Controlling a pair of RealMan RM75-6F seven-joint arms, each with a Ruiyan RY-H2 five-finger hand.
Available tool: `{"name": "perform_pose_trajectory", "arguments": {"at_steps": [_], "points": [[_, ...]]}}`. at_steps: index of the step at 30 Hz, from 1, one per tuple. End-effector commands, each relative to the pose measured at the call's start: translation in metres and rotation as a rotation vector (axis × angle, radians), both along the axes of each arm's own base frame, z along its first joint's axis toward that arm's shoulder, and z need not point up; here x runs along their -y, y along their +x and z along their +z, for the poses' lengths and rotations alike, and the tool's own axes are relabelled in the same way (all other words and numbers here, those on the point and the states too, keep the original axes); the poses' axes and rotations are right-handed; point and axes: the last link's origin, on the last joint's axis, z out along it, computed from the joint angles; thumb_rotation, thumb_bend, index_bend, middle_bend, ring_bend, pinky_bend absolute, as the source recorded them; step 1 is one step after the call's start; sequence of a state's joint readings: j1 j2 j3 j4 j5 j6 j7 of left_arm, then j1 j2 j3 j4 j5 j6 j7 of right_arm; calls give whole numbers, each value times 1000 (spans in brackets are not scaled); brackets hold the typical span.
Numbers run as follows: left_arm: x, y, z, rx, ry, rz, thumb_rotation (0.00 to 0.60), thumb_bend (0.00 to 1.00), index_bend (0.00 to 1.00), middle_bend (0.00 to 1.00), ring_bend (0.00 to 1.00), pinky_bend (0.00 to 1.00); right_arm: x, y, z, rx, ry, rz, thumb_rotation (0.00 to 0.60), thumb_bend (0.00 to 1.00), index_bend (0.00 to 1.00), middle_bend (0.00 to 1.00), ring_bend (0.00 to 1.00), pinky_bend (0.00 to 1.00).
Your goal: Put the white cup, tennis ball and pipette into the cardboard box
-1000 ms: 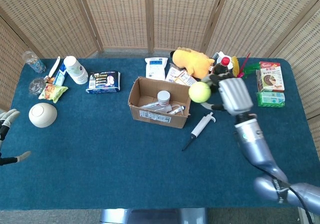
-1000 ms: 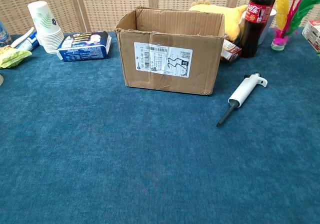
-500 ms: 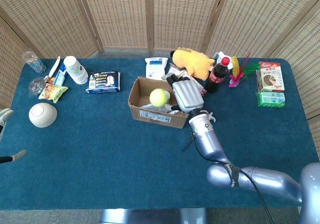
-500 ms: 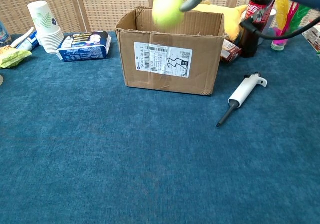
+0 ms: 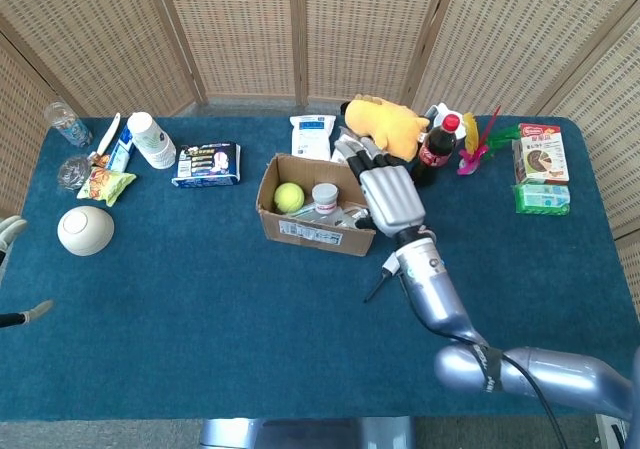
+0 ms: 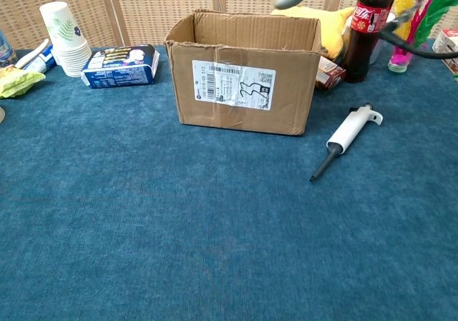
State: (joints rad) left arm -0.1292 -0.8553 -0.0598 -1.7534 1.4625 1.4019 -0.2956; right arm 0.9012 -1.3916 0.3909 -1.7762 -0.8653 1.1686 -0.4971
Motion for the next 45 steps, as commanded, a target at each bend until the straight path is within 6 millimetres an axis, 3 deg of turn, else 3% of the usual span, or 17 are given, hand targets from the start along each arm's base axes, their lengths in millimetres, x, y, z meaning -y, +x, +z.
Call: {"name": "perform_pose_trajectory", "arguments": {"at_steps": [1,7,13,17,24,29,33,36,45], "points": [[0,0,0,-1,-4,-3,600,37,0,0,0,66,-21,-37,26,69,-71,-22,600,0,0,0,0,185],[2,3,-1,-2,-6,-14,600,37,0,0,0,65,-29,-87,42,74,-76,-62,600,0,3,0,0,185],[2,4,-2,-8,-8,-13,600,38,0,0,0,66,-40,-128,48,45,-61,-75,600,0,105,12,3,185],[2,5,-4,-13,-6,-11,600,38,0,0,0,66,-52,-154,51,15,-34,-65,600,0,199,74,46,185],[2,7,-8,-26,-18,-10,600,37,0,0,0,69,-65,-186,43,-92,-11,-6,600,0,382,242,180,201],[2,7,-8,-27,-13,-8,600,37,0,0,0,70,-68,-203,30,-121,77,-19,600,0,399,288,190,201],[1,6,-8,-26,-14,-5,600,38,0,0,0,70,-72,-206,13,-171,152,-3,600,0,392,331,199,201],[1,7,-9,-28,-17,-6,600,38,0,0,0,70,-75,-199,1,-201,199,19,600,0,384,384,229,202],[1,5,-8,-27,-12,0,600,37,0,0,0,72,-79,-174,-27,-216,317,46,600,4,345,398,244,202]]}}
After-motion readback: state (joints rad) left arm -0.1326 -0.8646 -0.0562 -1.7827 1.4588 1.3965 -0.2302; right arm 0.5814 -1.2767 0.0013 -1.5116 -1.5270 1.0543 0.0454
